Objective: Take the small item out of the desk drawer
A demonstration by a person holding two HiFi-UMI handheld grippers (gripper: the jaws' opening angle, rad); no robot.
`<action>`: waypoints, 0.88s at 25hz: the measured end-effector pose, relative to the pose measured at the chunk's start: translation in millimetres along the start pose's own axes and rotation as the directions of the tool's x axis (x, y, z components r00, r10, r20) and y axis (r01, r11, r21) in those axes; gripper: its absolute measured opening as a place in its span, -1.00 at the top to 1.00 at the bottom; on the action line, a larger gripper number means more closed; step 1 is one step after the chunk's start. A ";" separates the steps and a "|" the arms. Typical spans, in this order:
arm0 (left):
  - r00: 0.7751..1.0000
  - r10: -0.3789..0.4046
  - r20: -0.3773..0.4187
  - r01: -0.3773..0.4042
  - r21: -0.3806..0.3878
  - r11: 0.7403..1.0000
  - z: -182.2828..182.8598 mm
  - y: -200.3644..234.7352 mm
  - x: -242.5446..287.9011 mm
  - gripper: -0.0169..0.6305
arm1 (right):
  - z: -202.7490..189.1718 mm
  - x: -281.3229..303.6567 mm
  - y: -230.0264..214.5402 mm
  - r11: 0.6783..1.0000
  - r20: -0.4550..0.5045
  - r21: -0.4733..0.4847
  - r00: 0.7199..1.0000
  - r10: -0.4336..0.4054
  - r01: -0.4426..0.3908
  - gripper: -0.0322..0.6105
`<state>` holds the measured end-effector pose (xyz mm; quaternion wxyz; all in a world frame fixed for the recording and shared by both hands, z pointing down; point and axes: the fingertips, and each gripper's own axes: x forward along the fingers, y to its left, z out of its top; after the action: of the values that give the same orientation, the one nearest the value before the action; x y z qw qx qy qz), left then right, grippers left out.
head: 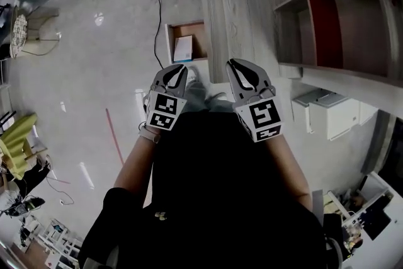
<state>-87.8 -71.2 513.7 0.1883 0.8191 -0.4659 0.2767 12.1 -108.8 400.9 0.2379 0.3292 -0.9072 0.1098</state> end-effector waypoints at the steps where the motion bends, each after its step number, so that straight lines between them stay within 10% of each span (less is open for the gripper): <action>1: 1.000 -0.012 -0.018 0.012 -0.007 1.000 -9.6 5.6 7.5 0.91 | 2.7 8.2 0.2 1.000 -0.015 -0.006 1.000 0.003 -0.003 0.90; 10: 0.976 -0.103 -0.192 0.103 -0.009 0.995 -75.2 53.9 75.0 0.68 | 13.5 63.2 -15.2 0.998 -0.094 0.006 0.993 -0.065 0.065 0.90; 22: 0.854 -0.225 -0.469 0.313 0.118 0.942 -156.6 72.6 148.6 0.18 | -9.3 84.6 -34.0 0.975 -0.209 0.118 0.965 -0.160 0.188 0.90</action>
<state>-132.9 -116.4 732.3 0.2487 0.8043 -0.2613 0.4721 -19.2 -177.3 453.0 0.3126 0.4107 -0.8369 0.1824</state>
